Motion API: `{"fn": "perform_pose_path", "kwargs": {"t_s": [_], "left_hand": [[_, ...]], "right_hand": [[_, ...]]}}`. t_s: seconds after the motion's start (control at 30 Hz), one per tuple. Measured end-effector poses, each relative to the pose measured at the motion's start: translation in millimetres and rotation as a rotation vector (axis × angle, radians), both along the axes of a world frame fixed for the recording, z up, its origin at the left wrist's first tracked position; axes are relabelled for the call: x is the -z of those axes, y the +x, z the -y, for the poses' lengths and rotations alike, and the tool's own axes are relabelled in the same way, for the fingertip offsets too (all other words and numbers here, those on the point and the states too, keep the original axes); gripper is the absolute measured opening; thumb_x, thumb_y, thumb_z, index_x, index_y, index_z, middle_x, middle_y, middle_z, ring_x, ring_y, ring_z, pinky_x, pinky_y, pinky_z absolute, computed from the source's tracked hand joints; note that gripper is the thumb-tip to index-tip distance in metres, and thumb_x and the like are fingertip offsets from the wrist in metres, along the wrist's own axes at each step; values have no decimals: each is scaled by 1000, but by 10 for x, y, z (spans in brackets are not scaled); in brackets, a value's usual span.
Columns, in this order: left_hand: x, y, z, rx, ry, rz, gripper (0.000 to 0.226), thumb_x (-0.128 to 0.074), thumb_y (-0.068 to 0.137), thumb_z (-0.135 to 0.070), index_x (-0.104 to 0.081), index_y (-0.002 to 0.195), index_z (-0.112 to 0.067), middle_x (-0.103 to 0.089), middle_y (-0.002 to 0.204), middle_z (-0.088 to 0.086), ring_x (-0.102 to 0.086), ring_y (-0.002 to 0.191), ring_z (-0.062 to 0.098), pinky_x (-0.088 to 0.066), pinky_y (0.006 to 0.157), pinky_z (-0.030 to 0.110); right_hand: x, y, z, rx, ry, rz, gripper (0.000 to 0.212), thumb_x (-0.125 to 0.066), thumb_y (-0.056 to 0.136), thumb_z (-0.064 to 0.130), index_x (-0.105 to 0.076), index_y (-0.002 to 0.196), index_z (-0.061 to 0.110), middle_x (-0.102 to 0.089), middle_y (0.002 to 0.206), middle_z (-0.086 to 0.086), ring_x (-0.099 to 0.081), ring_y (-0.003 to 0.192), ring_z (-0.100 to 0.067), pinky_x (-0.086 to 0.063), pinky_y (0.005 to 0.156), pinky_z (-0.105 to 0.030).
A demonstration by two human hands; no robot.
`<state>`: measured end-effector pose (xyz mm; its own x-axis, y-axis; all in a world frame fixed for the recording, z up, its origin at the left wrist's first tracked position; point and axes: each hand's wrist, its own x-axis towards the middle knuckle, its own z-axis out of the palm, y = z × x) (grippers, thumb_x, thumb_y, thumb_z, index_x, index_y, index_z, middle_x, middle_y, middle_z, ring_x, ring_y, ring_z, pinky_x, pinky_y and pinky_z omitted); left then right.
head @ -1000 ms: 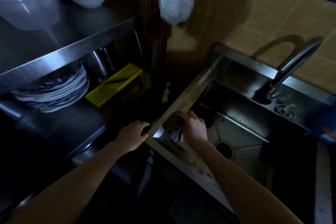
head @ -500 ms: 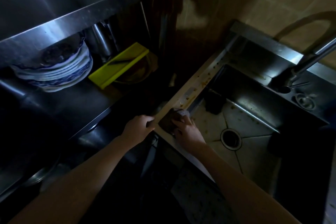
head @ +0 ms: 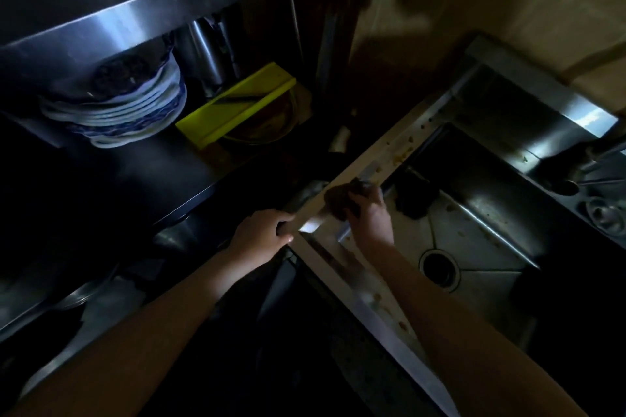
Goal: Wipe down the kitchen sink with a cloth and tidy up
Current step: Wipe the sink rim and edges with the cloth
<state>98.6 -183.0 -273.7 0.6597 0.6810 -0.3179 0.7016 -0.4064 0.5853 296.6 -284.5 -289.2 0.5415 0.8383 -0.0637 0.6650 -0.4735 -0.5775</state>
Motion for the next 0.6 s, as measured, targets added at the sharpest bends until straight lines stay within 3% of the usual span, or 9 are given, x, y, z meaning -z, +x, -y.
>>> {"fn": "perform_pose_path", "kwargs": {"t_s": [0.1,0.33,0.6], "left_hand": [[3,21,-16,-22,8,2,44,-68,83,-26,-57,125,-21,-59,127,-1,-55,117,17,-43,95,28],[19,51,-74,-38,9,23,36,-67,84,-23,-61,119,-19,-62,120,3,-59,109,20,-49,90,34],[-50,101,-63,-42,16,-31,30,-63,86,-30,-61,115,-22,-60,118,1,-58,108,21,-45,94,43]], "right_hand": [[-31,236,-109,59,70,38,37,-59,89,13,-59,126,9,-40,137,-10,-54,117,-29,-49,100,-36],[-54,401,-223,99,44,22,38,-60,89,13,-58,127,9,-43,140,-12,-48,124,-32,-44,105,-41],[59,-186,130,-232,8,25,27,-60,89,21,-67,115,15,-48,133,-13,-56,108,-37,-53,84,-41]]}}
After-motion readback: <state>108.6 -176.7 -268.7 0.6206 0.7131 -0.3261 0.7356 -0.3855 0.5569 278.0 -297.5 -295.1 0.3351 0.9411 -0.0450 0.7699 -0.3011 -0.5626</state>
